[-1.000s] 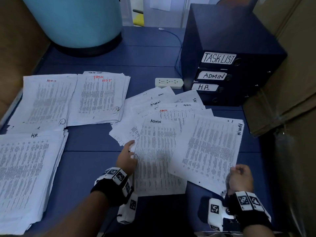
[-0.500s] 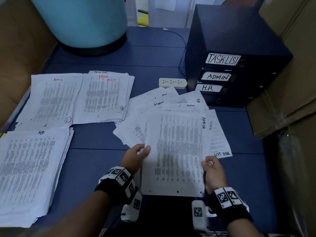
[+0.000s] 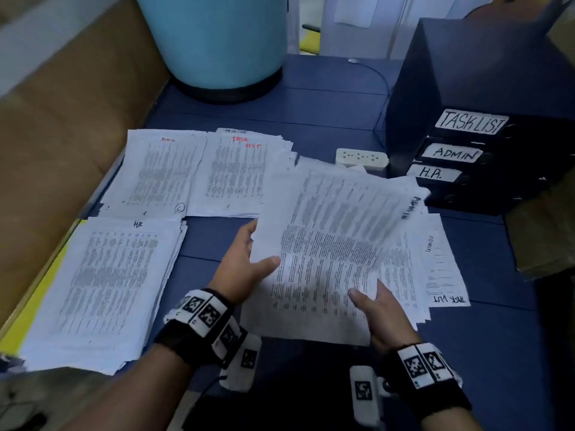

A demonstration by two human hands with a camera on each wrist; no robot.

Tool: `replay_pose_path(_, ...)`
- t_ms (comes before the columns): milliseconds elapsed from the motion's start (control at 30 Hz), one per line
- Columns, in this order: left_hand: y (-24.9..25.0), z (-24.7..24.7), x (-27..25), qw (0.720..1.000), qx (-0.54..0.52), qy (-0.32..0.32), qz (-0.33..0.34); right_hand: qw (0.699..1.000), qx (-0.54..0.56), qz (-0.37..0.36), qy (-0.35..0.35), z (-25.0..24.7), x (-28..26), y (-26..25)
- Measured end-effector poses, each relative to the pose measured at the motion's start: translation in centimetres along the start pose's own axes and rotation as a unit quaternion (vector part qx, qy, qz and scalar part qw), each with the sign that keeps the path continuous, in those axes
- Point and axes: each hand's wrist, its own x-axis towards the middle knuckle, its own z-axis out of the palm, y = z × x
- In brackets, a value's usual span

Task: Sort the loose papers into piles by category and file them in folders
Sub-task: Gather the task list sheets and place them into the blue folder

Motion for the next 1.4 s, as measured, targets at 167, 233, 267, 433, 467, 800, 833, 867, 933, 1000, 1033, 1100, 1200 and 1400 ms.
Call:
replay_pose_path(167, -0.9, -5.7, 0.0, 0.989, -0.143, 0.019, -0.009, 0.994, -0.087, -0.041, -0.054, 4.4, 0.9, -3.0)
replay_pose_path(233, -1.4, -8.1, 0.3, 0.989, -0.14, 0.036, 0.005, 0.991, -0.104, -0.04, -0.07, 6.4, 1.4, -3.6)
replay_pose_path(267, -1.6, -9.3, 0.4, 0.99, -0.136, 0.035, 0.01, 0.991, -0.106, -0.04, -0.069, 7.7, 1.7, -3.8)
replay_pose_path(433, -4.1, -15.3, -0.1, 0.989, -0.133, -0.024, -0.053, 0.992, -0.095, -0.064, -0.049, 14.6, 3.6, -5.0)
replay_pose_path(467, -4.9, -16.3, -0.2, 0.99, -0.123, -0.039, -0.064, 0.993, -0.093, -0.067, -0.036, 16.0, 4.2, -5.1)
replay_pose_path(800, -9.6, -25.4, 2.1, 0.983, 0.027, 0.135, -0.121, 0.968, -0.226, 0.046, -0.095, 28.3, 7.4, -1.9)
replay_pose_path(833, -9.7, -26.2, 2.3, 0.982, 0.019, 0.149, -0.119, 0.971, -0.221, 0.039, -0.079, 29.4, 8.1, -2.2)
replay_pose_path(867, -9.6, -27.0, 2.6, 0.98, 0.001, 0.164, -0.116, 0.977, -0.202, 0.03, -0.07, 30.6, 8.9, -2.7)
replay_pose_path(933, -9.2, -28.7, 3.1, 0.973, -0.062, 0.191, -0.109, 0.985, -0.165, 0.015, -0.052, 32.9, 10.5, -4.3)
replay_pose_path(1000, -8.8, -30.2, 3.2, 0.964, -0.118, 0.213, -0.108, 0.988, -0.15, 0.012, -0.04, 34.9, 12.4, -6.0)
replay_pose_path(1033, -8.9, -30.7, 3.1, 0.96, -0.134, 0.222, -0.11, 0.988, -0.148, 0.012, -0.033, 35.9, 13.5, -6.6)
replay_pose_path(1100, -9.2, -31.6, 2.8, 0.955, -0.138, 0.234, -0.116, 0.987, -0.162, 0.013, -0.014, 37.9, 15.8, -7.2)
replay_pose_path(1200, -10.4, -32.3, 1.9, 0.957, -0.116, 0.23, -0.133, 0.98, -0.197, 0.038, 0.01, 40.4, 19.5, -6.6)
replay_pose_path(1400, -12.2, -32.9, -0.7, 0.965, -0.079, 0.186, -0.169, 0.924, -0.374, 0.07, 0.039, 40.7, 23.0, -3.8)
